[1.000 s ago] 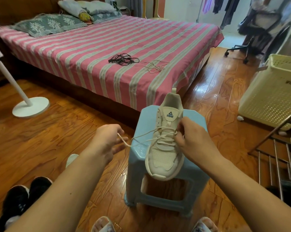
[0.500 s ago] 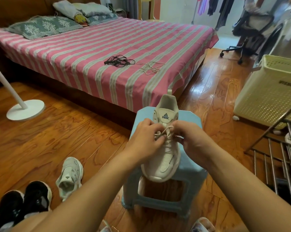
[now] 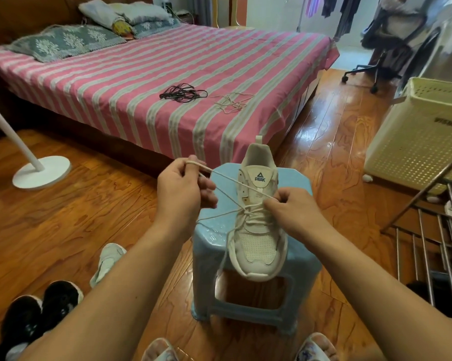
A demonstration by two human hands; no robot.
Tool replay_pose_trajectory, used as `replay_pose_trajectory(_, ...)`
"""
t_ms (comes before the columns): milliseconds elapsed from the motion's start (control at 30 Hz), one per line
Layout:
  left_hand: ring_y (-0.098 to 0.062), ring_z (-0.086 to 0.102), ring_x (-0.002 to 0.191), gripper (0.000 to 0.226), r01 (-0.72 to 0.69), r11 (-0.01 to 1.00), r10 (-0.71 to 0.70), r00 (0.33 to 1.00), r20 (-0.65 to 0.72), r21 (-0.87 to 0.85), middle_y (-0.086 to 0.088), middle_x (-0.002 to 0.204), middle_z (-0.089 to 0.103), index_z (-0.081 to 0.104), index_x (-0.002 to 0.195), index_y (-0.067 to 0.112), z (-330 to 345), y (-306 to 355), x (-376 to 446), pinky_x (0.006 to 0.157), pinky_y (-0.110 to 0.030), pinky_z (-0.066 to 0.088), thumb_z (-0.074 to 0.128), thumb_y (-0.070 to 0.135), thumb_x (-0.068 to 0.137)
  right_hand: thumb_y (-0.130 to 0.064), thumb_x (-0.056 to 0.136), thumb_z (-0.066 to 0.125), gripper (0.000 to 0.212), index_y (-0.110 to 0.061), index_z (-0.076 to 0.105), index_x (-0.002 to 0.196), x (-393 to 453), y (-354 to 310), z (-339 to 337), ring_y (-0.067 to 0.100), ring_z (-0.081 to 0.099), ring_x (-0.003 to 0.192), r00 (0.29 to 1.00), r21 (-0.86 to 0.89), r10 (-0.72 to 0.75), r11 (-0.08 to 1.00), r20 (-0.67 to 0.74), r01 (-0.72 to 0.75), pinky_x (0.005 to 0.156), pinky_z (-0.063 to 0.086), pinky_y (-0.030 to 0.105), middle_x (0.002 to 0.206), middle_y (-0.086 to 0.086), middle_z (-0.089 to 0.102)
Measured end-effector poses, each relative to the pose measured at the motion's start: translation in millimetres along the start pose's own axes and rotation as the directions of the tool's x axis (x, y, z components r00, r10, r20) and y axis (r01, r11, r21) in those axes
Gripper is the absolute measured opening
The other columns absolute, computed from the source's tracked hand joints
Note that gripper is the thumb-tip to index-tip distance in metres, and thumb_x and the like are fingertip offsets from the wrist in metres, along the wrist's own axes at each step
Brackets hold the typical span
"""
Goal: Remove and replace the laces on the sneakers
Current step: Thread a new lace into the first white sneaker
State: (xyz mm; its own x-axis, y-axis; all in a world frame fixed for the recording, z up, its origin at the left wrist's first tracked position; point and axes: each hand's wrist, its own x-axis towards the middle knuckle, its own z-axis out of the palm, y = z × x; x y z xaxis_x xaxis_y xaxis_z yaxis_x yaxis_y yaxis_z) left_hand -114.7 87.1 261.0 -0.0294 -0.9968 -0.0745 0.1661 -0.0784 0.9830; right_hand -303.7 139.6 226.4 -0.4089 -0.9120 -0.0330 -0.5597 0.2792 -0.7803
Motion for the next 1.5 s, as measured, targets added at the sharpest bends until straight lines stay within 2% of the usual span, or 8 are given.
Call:
replay_pose_trajectory(133,-0.03,0.076,0.096,0.035,0.086,0.986,-0.076,0.995,0.07,-0.14,-0.015,0.101,0.076,0.061,0.105,0.01,-4,18,-3,0.081,-0.042,0.063,0.045,0.041,0.107,-0.024,0.085,0.063,0.027,-0.003,0.062,0.068,0,-3,1,0.022,0.057,0.069,1.0,-0.079,-0.024,0.997,0.005,0.024,0.066,0.048,0.04,0.069,0.009,0.063)
replay_pose_trajectory(333,-0.003,0.059,0.126,0.051,-0.407,0.913,0.408,0.909,-0.083,0.028,0.006,0.133,0.064,0.059,0.136,0.019,-49,36,15,0.103,-0.021,0.05,0.052,-0.011,0.096,-0.026,0.085,0.063,0.029,-0.006,0.062,0.065,0,1,-1,0.018,0.053,0.065,0.999,-0.112,0.012,0.994,0.048,-0.007,0.06,0.044,0.036,0.066,0.008,0.063)
replay_pose_trajectory(500,-0.026,0.073,0.108,0.022,-0.131,0.693,-0.145,0.938,-0.315,-0.709,-0.012,0.111,0.069,0.058,0.118,0.003,-142,35,70,0.091,-0.037,0.06,0.044,0.0,0.102,-0.025,0.087,0.063,0.029,-0.015,0.059,0.06,-1,3,-5,0.015,0.053,0.064,0.993,-0.132,-0.02,0.991,0.119,0.035,0.06,0.043,0.032,0.065,0.001,0.061)
replay_pose_trajectory(600,-0.026,0.07,0.102,0.014,0.352,0.875,-0.42,0.894,-0.158,-0.332,-0.013,0.113,0.064,0.057,0.114,0.004,-132,12,52,0.083,-0.04,0.061,0.049,0.008,0.103,-0.027,0.088,0.071,0.026,-0.02,0.061,0.065,-5,0,-8,0.011,0.053,0.073,0.975,-0.16,-0.161,0.97,0.151,0.185,0.067,0.044,0.031,0.08,-0.002,0.058)
replay_pose_trajectory(700,-0.025,0.07,0.087,0.028,0.448,0.859,-0.479,0.874,0.082,0.246,-0.016,0.107,0.068,0.066,0.108,0.003,-73,9,8,0.074,-0.039,0.06,0.053,0.027,0.106,-0.03,0.084,0.077,0.019,-0.022,0.064,0.074,-11,-13,-17,0.012,0.054,0.091,0.927,-0.058,-0.352,0.931,0.129,0.361,0.079,0.045,0.028,0.093,-0.002,0.058)
replay_pose_trajectory(867,-0.024,0.071,0.099,0.041,0.517,0.852,-0.501,0.763,0.408,0.078,-0.01,0.109,0.076,0.071,0.117,0.008,3,1,-39,0.088,-0.037,0.058,0.051,0.041,0.105,-0.03,0.092,0.071,0.013,-0.02,0.068,0.083,-29,-22,-8,0.014,0.051,0.094,0.79,-0.01,-0.58,0.805,0.199,0.594,0.082,0.042,0.03,0.091,-0.004,0.061)
replay_pose_trajectory(1133,-0.01,0.046,0.045,0.037,0.396,0.701,-0.504,0.863,-0.02,-0.594,0.003,0.054,0.045,0.051,0.085,0.012,-50,18,36,0.066,-0.031,0.058,0.031,0.026,0.113,-0.038,0.086,0.075,0.01,-0.034,0.067,0.087,-26,4,-8,0.008,0.045,0.102,0.784,-0.168,-0.528,0.784,0.328,0.598,0.088,0.045,0.028,0.098,-0.015,0.059)
replay_pose_trajectory(1500,-0.006,0.031,0.048,0.023,0.309,0.912,-0.405,0.781,-0.475,-0.27,0.004,0.068,0.04,0.058,0.099,0.015,-153,-14,92,0.047,-0.018,0.03,0.039,0.023,0.108,0.005,0.095,0.053,0.037,-0.014,0.068,0.123,-8,2,-10,0.012,0.06,0.103,0.844,-0.129,-0.534,0.834,0.053,0.536,0.096,0.052,0.035,0.11,-0.004,0.063)
